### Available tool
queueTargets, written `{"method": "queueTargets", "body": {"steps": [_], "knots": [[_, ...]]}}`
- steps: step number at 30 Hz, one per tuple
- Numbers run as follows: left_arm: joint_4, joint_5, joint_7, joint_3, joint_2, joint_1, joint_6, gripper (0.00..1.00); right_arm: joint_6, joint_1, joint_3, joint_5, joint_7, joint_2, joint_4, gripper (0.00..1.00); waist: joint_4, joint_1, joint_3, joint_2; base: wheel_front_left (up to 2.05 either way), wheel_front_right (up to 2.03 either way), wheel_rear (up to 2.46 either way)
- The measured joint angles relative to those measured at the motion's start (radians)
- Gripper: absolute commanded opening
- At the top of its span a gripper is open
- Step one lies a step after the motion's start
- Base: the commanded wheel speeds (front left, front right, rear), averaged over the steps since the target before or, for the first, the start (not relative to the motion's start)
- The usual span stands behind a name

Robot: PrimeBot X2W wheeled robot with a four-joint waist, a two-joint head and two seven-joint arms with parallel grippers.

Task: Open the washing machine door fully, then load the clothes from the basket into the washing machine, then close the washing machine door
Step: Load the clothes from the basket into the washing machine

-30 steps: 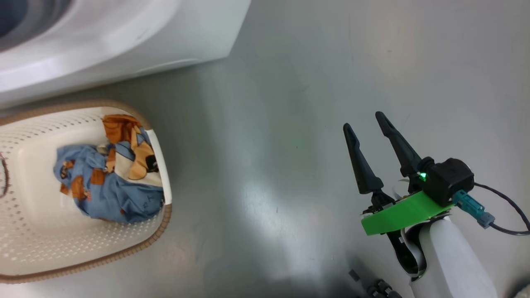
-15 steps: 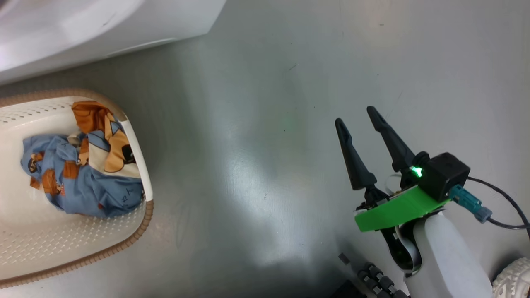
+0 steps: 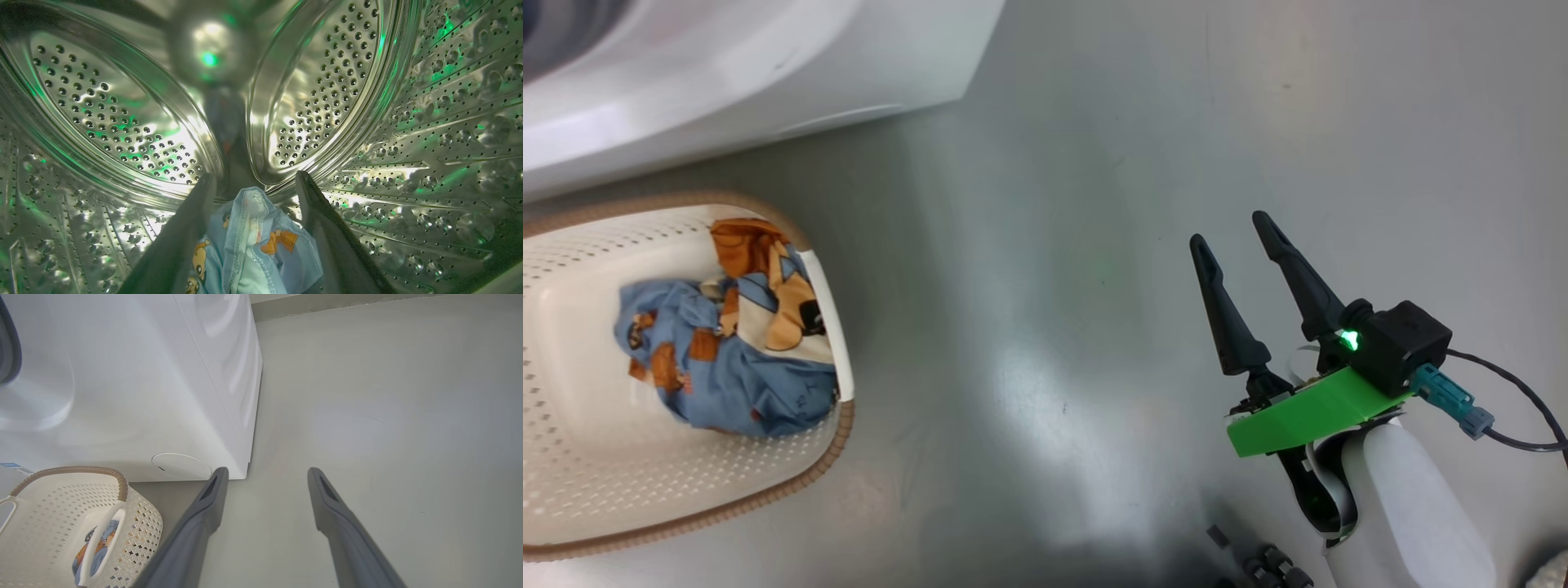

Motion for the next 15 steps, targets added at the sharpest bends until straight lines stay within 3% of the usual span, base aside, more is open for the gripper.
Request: {"method": "queueTargets", "body": {"steps": [5, 15], "knots": [[-0.011, -0.002, 0.0, 0.007, -0.031, 0.064, 0.001, 1.0, 0.0, 0.0, -0.007, -0.004, 0.0, 0.0, 0.006, 1.0, 0.02, 0.0, -0.029, 0.0, 0.0, 0.0, 0.0], [-0.16, 0.028, 0.0, 0.048, -0.08, 0.26, 0.019, 1.0, 0.0, 0.002, -0.014, -0.014, 0.0, -0.001, 0.03, 1.0, 0.048, 0.0, -0.111, 0.0, 0.0, 0.0, 0.0]]}}
